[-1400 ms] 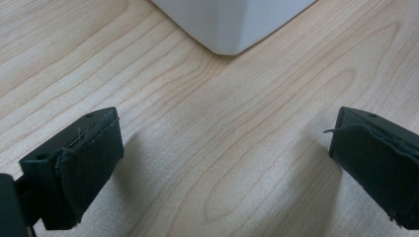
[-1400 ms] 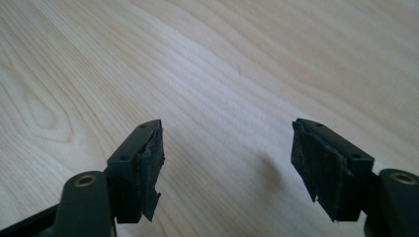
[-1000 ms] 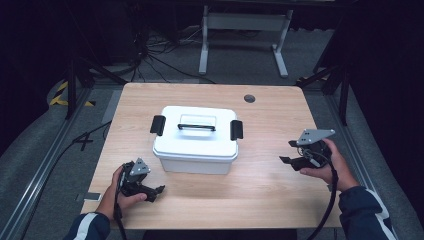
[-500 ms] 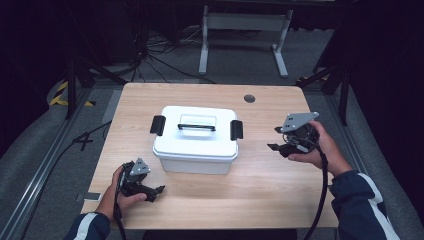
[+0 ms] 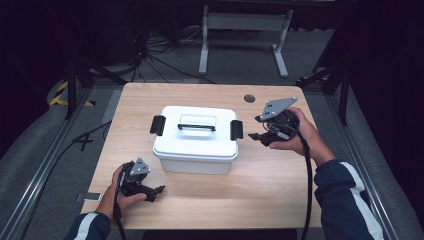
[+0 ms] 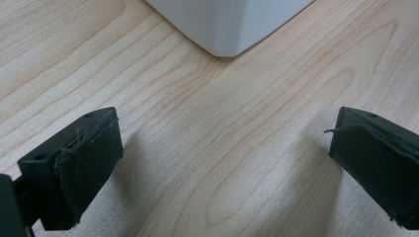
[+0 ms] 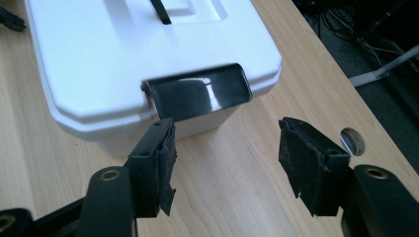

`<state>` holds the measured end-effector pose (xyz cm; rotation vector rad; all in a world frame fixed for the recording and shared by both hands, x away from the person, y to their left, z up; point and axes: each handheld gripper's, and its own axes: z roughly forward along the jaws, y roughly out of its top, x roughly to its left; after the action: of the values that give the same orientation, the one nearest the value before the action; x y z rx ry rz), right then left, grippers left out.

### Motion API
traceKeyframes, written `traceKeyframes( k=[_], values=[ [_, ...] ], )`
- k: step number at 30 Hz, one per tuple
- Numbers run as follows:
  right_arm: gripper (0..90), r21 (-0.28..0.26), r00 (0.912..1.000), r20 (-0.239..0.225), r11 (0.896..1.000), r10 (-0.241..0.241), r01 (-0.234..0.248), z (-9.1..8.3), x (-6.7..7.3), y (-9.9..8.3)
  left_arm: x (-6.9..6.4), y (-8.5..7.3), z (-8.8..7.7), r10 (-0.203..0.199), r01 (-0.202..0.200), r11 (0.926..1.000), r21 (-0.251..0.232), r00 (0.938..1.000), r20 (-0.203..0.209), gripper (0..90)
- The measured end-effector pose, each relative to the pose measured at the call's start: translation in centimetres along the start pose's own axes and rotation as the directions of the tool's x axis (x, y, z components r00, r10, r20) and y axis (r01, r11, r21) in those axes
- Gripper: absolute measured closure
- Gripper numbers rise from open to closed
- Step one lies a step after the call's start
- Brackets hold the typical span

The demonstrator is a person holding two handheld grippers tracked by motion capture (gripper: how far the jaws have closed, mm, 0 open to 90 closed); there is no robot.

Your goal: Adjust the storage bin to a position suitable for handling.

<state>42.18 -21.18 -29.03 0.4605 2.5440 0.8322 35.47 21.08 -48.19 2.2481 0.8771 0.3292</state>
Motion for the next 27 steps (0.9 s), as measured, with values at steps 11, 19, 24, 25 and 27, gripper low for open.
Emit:
traceKeyframes(
  k=[11,19,24,25,27],
  values=[
    [39.9,0.009,0.9988,-0.029,0.999,-0.04,0.04,1.0,0.4,2.5,0.0,0.0,0.0,0.001,-0.001,1.0,0.0,1.0,0.0,0.4],
    [40.1,0.032,0.9947,-0.049,0.995,-0.09,0.092,2.6,1.4,4.7,0.0,0.0,0.0,0.002,-0.002,1.0,0.0,1.0,0.001,0.4],
    [40.5,0.057,0.9898,-0.071,0.99,-0.123,0.128,3.6,2.1,5.6,0.0,0.0,0.0,0.003,-0.003,1.0,0.0,1.0,0.002,0.4],
    [40.6,0.062,0.989,-0.075,0.989,-0.127,0.132,3.8,2.2,5.8,0.1,0.0,0.0,0.006,-0.006,1.0,0.001,1.0,0.002,0.4],
    [40.6,0.068,0.9874,-0.08,0.987,-0.137,0.142,4.2,2.4,6.2,0.1,0.0,0.0,0.005,-0.005,1.0,0.0,1.0,0.003,0.4]
  ],
)
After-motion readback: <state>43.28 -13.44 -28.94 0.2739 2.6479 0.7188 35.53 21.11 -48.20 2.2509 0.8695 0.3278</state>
